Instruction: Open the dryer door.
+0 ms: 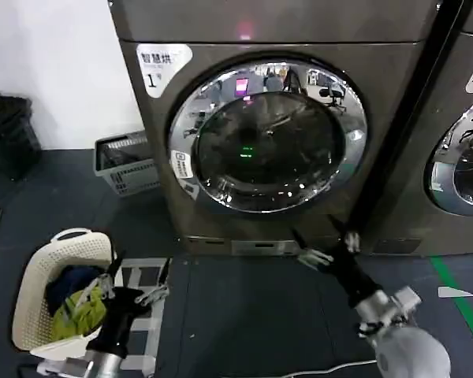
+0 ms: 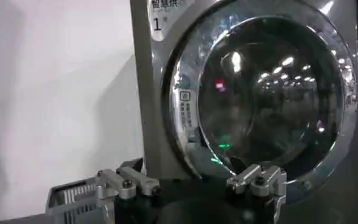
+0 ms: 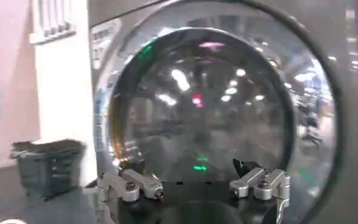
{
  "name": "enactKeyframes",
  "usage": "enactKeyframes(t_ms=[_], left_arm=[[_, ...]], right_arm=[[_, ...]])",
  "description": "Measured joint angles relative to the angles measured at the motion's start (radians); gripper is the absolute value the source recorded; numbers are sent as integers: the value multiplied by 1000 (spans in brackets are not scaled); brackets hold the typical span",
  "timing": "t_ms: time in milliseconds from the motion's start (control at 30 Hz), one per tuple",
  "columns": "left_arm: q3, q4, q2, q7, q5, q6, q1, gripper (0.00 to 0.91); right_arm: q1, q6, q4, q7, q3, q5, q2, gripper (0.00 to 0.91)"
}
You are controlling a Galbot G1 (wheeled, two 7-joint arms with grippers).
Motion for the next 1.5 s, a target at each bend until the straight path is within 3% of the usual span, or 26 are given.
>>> enactKeyframes(t_ms=[167,367,633,1500], left_arm=[[10,-5,-7,-7,4,-6,7,907],[34,-17,-23,-25,1,-12,13,907],[29,-33,-34,-20,27,7,27,907],[11,-31,-43,5,21,24,34,907]], right_arm=[[109,-4,-64,-71,-92,13,-47,907],[252,42,-143,-79,-174,14,-66,907],[426,12,-239,-115,-268,7,-66,907],[741,76,-546,-182,-479,-21,50,907]])
